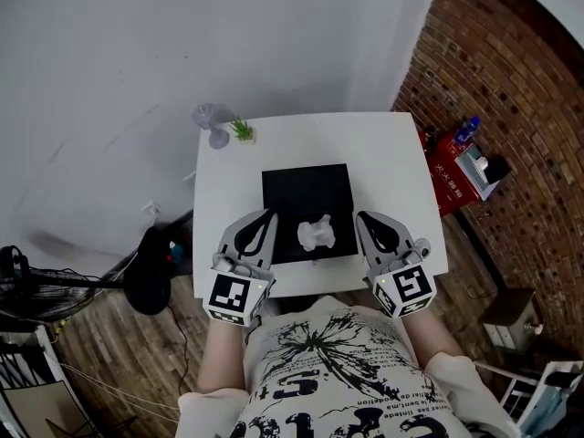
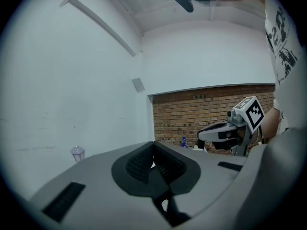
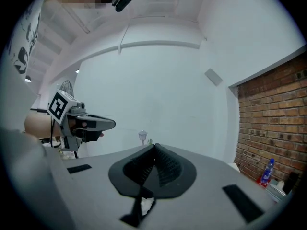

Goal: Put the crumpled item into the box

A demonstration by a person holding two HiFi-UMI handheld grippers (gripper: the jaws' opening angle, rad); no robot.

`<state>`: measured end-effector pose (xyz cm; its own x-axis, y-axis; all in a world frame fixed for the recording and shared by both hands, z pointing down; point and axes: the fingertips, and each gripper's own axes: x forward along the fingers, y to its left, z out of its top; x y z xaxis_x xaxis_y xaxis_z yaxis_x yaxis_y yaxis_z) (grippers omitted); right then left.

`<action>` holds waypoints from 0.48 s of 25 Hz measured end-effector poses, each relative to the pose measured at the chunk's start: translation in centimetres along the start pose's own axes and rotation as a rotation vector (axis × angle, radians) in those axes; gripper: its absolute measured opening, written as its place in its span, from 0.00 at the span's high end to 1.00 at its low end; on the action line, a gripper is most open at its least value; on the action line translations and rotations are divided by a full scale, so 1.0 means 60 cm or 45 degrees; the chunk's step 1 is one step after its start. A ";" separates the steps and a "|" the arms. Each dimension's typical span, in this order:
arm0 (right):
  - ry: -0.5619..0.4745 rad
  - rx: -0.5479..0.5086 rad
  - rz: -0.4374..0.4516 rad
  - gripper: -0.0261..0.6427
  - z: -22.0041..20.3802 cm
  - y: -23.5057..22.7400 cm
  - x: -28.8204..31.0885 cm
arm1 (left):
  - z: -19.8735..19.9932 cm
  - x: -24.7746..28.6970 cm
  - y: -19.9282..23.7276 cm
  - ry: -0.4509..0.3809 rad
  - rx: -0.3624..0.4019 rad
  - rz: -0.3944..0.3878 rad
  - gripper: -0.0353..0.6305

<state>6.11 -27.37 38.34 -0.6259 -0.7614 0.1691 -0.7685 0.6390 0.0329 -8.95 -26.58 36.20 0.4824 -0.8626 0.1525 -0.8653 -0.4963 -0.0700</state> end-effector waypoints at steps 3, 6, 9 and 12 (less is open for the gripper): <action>0.003 0.002 0.008 0.94 -0.002 -0.004 0.001 | -0.001 0.003 -0.003 0.002 -0.013 0.003 0.93; 0.006 0.004 0.013 0.94 -0.003 -0.003 0.005 | -0.002 0.003 -0.002 0.004 -0.023 0.005 0.93; 0.010 -0.002 0.021 0.94 -0.004 0.000 0.012 | -0.004 0.003 0.003 0.009 -0.040 0.004 0.93; 0.014 0.006 0.014 0.94 -0.005 0.001 0.015 | -0.005 0.002 0.006 0.010 -0.061 -0.002 0.93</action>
<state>5.51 -27.99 38.77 -0.6330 -0.7529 0.1803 -0.7620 0.6470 0.0266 -9.27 -26.84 36.49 0.4830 -0.8608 0.1605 -0.8701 -0.4924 -0.0224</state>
